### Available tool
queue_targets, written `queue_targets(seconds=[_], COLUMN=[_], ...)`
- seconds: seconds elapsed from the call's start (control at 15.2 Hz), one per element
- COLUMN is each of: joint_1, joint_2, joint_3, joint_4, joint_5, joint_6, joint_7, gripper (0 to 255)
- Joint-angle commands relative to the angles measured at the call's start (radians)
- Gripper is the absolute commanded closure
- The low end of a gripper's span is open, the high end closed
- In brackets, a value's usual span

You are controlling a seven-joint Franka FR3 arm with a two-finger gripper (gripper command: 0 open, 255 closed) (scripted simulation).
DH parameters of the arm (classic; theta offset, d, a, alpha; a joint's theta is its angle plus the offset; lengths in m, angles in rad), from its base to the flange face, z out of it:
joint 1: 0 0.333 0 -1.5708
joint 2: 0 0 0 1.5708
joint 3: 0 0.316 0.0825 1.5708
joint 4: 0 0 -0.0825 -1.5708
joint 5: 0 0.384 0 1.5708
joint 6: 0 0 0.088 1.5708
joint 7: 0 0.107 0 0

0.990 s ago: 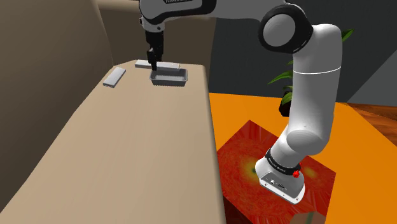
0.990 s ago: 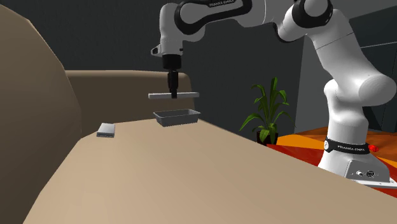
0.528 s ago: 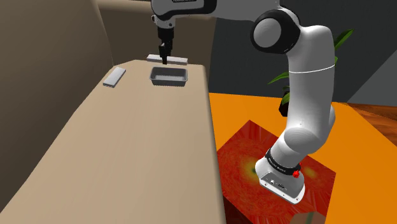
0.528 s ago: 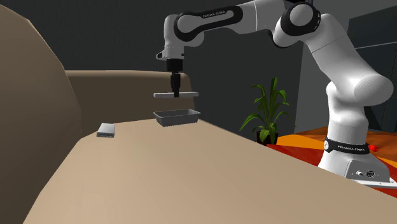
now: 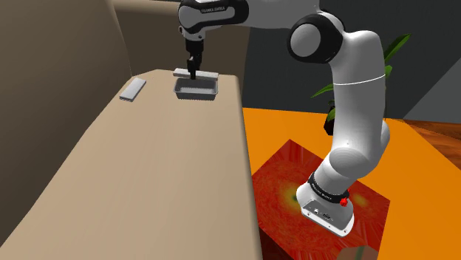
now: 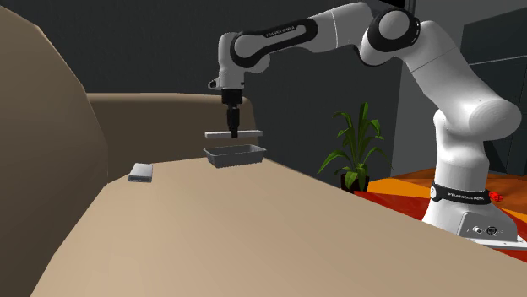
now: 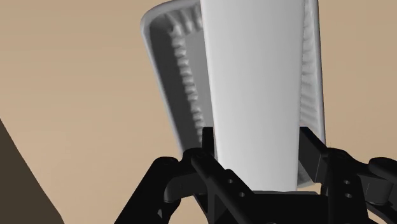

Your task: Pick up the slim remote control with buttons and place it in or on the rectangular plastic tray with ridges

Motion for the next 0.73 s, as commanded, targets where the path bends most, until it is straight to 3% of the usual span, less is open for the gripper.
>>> queue_targets(seconds=[0.0,0.66], joint_1=[-0.002,-0.003], joint_2=[0.000,0.010], joint_3=[0.000,-0.002], joint_4=[-0.025,-0.069], joint_5=[0.000,-0.002], joint_6=[0.026,0.080], joint_7=[0.000,0.002], gripper=[255,255])
